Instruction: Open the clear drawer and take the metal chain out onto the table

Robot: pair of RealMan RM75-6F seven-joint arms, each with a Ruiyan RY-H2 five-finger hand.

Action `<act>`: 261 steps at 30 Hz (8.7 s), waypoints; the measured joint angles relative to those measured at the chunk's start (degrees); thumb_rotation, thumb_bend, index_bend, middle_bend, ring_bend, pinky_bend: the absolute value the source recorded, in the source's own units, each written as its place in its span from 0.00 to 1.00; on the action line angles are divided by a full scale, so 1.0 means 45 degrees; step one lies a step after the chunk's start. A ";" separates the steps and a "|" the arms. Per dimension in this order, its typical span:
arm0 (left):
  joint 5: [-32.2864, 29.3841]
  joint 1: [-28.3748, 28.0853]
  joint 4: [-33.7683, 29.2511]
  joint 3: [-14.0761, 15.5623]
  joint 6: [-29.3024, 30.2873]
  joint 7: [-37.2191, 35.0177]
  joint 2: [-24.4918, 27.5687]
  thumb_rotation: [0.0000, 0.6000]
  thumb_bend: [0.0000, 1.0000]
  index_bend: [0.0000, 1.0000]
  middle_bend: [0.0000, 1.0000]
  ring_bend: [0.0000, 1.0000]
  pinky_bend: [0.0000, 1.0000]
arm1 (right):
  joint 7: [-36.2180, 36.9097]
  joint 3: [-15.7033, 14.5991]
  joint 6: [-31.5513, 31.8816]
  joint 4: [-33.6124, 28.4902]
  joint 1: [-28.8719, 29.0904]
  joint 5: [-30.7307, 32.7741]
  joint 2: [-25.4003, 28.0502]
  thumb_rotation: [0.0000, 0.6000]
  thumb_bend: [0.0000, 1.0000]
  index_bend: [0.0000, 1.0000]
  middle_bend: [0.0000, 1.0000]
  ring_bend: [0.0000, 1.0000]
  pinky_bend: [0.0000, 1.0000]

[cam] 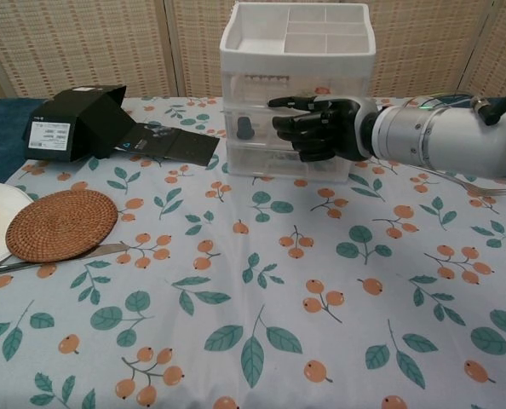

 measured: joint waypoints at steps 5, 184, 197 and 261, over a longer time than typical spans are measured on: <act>-0.0049 0.0004 -0.0055 0.0014 -0.0050 0.0077 0.0014 1.00 0.17 0.16 0.12 0.12 0.09 | 0.0211 0.0025 -0.0001 0.0130 0.0061 -0.0196 -0.0042 1.00 0.56 0.04 0.86 0.99 1.00; 0.0258 0.0195 -0.0361 0.0223 0.0248 0.0178 0.0072 1.00 0.17 0.16 0.12 0.12 0.09 | -0.7059 -0.1529 -0.0150 -0.6007 0.2062 -0.2078 0.8074 1.00 0.46 0.38 0.84 0.92 1.00; 0.0022 0.0447 -0.0245 0.0139 0.0516 0.0006 0.0015 1.00 0.17 0.16 0.12 0.12 0.09 | -1.0490 -0.2560 0.0225 -0.2840 0.3982 -0.3957 0.5559 1.00 0.38 0.38 0.85 0.92 1.00; -0.0141 0.0507 -0.0111 -0.0070 0.0485 0.0056 -0.0199 1.00 0.17 0.16 0.11 0.12 0.09 | -1.0172 -0.5828 0.2124 0.0544 0.6031 -0.6908 0.3503 1.00 0.47 0.32 0.89 0.97 1.00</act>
